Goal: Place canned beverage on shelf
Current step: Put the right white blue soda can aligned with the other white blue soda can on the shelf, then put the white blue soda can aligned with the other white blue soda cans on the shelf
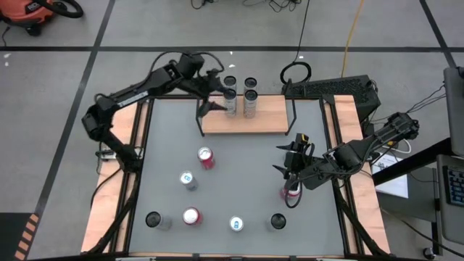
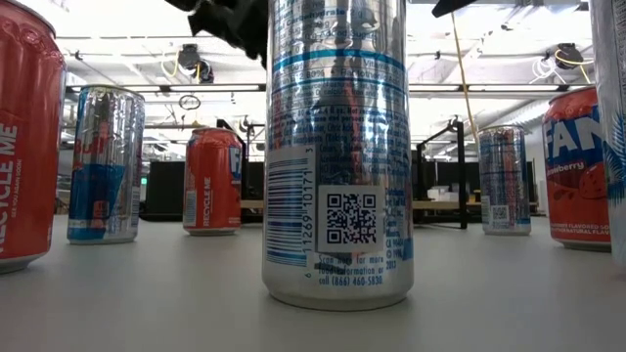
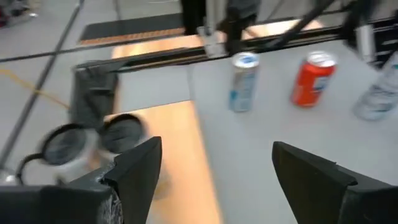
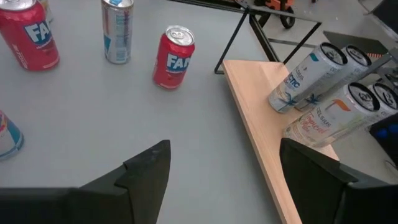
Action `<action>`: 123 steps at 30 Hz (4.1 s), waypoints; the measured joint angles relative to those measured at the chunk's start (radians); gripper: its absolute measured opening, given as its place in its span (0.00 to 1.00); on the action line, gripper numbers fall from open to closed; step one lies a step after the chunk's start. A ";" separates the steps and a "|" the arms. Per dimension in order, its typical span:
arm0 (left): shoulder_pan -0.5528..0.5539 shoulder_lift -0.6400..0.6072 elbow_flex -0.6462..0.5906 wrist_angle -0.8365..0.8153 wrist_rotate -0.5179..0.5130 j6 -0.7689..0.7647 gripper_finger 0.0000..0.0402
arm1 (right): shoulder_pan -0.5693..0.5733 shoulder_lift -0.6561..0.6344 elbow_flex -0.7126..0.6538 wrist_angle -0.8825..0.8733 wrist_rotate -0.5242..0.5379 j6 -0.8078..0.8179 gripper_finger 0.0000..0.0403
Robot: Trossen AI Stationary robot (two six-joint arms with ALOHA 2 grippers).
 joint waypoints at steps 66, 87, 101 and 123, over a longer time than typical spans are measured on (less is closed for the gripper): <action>-0.207 0.098 -0.374 0.469 -0.805 -0.208 0.36 | 0.000 0.000 -0.104 0.208 0.031 -0.189 0.65; -0.207 0.098 -0.374 0.485 -0.810 -0.208 0.36 | 0.000 0.000 -0.104 0.207 0.031 -0.189 0.65; -0.207 0.098 -0.374 0.491 -0.825 -0.208 0.36 | 0.000 0.000 -0.104 0.201 0.027 -0.173 0.65; -0.612 -0.067 -0.351 0.154 -0.819 -0.486 0.36 | 0.003 0.057 -0.104 0.262 0.018 -0.070 0.65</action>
